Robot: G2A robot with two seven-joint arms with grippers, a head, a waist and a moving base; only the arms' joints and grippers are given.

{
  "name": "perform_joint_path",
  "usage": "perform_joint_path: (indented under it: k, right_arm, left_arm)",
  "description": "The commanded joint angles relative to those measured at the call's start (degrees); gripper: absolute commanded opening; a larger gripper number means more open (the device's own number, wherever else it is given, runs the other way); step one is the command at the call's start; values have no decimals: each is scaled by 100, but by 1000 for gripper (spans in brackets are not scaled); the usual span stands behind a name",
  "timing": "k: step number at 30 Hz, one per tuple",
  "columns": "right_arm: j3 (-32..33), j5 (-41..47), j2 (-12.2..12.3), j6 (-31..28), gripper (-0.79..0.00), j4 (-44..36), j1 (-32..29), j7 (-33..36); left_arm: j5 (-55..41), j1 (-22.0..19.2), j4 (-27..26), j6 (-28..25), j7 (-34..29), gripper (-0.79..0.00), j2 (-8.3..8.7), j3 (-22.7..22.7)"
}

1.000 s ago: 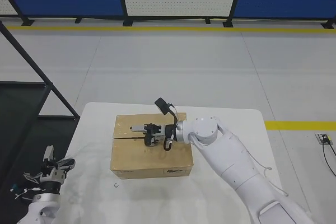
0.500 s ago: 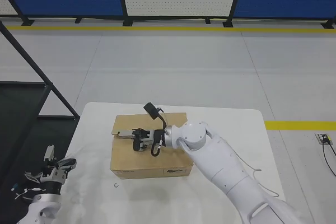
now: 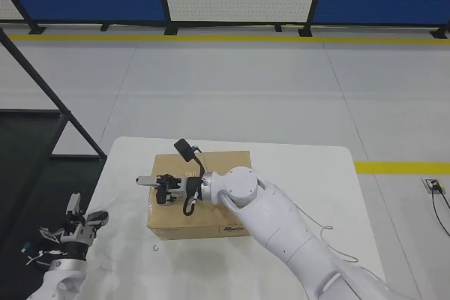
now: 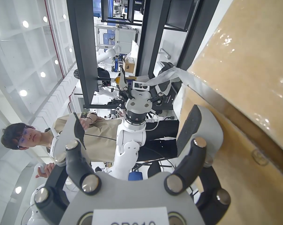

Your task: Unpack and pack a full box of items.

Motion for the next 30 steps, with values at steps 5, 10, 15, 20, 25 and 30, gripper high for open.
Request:
perform_joint_path:
  k: [5,10,15,20,25,30]
  right_arm:
    - [-117,-42,-217,-146,0,318,89,-268]
    - [-170,-91,-373,-115,0,647,197,-397]
    - [-174,-91,-496,-58,0,945,302,-315]
    - [-175,-147,-593,-25,0,1169,378,-254]
    - [-146,-185,-667,-51,0,1339,422,-239]
    - [-93,-202,-718,-87,0,1466,458,-207]
  left_arm:
    - [-54,12,-13,5,-47,0,-4,-17]
    - [-57,12,-17,22,-54,0,-7,-17]
    - [-68,1,-5,34,-51,0,-11,-18]
    - [-84,-8,0,38,-63,0,-14,-28]
    - [-118,-21,6,57,-84,0,-14,-55]
    - [-217,-13,30,50,-71,0,-14,-152]
